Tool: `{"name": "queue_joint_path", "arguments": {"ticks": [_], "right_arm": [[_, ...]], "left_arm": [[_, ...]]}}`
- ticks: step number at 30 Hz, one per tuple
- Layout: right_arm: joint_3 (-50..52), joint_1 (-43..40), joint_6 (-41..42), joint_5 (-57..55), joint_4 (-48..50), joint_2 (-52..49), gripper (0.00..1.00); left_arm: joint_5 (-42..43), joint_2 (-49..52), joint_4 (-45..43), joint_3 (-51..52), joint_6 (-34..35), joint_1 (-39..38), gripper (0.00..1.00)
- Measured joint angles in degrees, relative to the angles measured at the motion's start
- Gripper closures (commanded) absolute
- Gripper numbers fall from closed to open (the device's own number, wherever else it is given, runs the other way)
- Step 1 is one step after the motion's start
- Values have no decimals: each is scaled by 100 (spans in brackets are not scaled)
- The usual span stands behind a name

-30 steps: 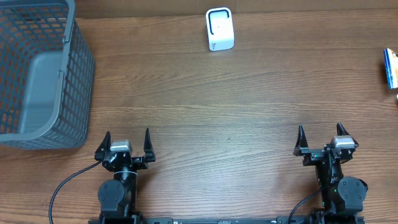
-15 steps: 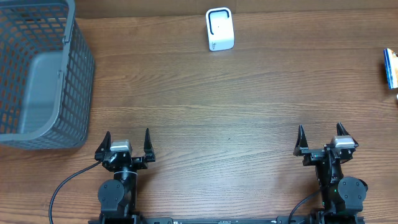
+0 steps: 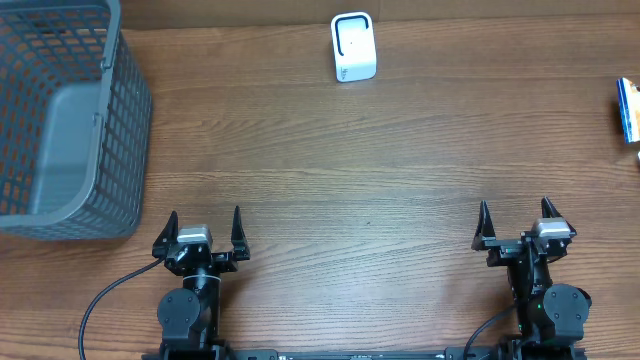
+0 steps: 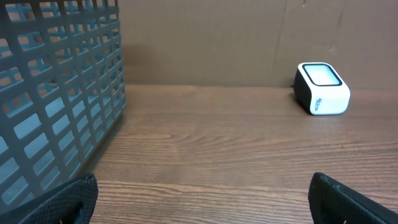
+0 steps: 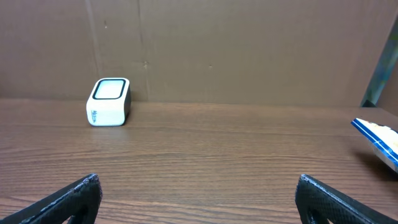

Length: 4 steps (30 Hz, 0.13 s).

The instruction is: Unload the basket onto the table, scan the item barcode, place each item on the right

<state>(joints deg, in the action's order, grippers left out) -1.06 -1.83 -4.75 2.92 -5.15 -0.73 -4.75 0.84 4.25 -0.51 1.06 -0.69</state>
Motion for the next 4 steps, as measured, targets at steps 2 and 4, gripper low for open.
{"name": "queue_joint_path", "arguments": {"ticks": [2,4], "right_arm": [[0,0,-2,2,-2,0,0],[0,0,0,4,-2,0,0]], "left_arm": [[0,0,0,0,0,0,0],[0,0,0,0,0,0,0]]}}
